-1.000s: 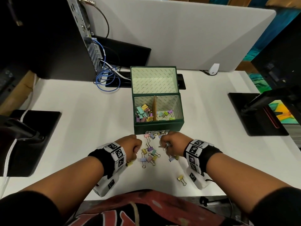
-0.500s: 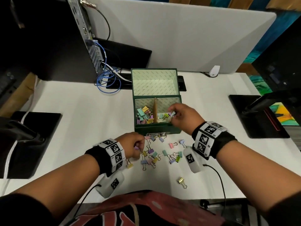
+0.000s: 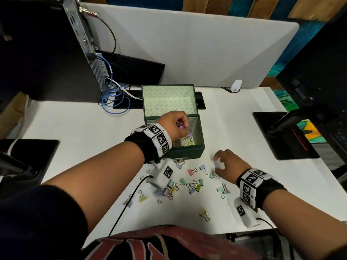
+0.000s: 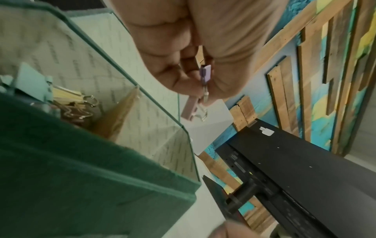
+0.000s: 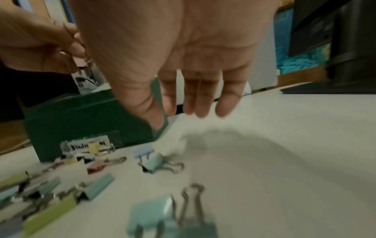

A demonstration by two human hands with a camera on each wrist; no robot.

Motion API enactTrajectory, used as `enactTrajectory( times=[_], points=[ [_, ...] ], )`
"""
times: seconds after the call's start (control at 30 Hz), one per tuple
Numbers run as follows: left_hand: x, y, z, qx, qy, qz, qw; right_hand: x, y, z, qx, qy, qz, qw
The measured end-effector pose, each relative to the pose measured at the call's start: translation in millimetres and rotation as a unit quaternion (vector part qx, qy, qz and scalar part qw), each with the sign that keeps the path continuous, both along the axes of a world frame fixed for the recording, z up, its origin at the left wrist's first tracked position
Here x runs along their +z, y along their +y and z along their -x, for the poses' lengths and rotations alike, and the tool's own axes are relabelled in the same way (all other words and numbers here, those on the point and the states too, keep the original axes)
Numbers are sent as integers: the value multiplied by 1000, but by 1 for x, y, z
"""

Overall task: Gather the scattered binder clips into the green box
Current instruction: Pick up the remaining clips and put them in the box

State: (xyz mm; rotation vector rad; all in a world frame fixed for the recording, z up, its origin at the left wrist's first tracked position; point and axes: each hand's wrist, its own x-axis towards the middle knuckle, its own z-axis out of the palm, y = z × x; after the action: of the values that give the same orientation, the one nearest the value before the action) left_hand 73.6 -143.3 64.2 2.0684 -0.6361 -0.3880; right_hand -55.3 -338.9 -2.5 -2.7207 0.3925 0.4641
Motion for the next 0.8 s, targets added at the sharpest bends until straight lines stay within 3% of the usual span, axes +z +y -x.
enactTrajectory(
  times=[0.1,0.23,0.3,0.4,0.57,0.67,0.8],
  points=[
    [-10,-4,-4,17,-5,-28,999,-11,-6,12,-14,107,-9,994],
    [-23,15,0,23,-32,-55,998,-17,-10,22,-29,144,-31,989],
    [-25,35,2,-15,-9,-72,997,-17,-12,23,-5,163,-24,986],
    [-33,69,8,-110,42,-180,977,-19,-10,25,37,196,-9,980],
    [-52,117,24,-143,8,-296,944,-26,5,20,45,166,-19,985],
    [-60,133,34,-160,54,-325,930,-30,16,12,53,130,-38,989],
    [-83,142,47,-202,91,-417,881,-31,30,3,68,116,-55,989]
  ],
)
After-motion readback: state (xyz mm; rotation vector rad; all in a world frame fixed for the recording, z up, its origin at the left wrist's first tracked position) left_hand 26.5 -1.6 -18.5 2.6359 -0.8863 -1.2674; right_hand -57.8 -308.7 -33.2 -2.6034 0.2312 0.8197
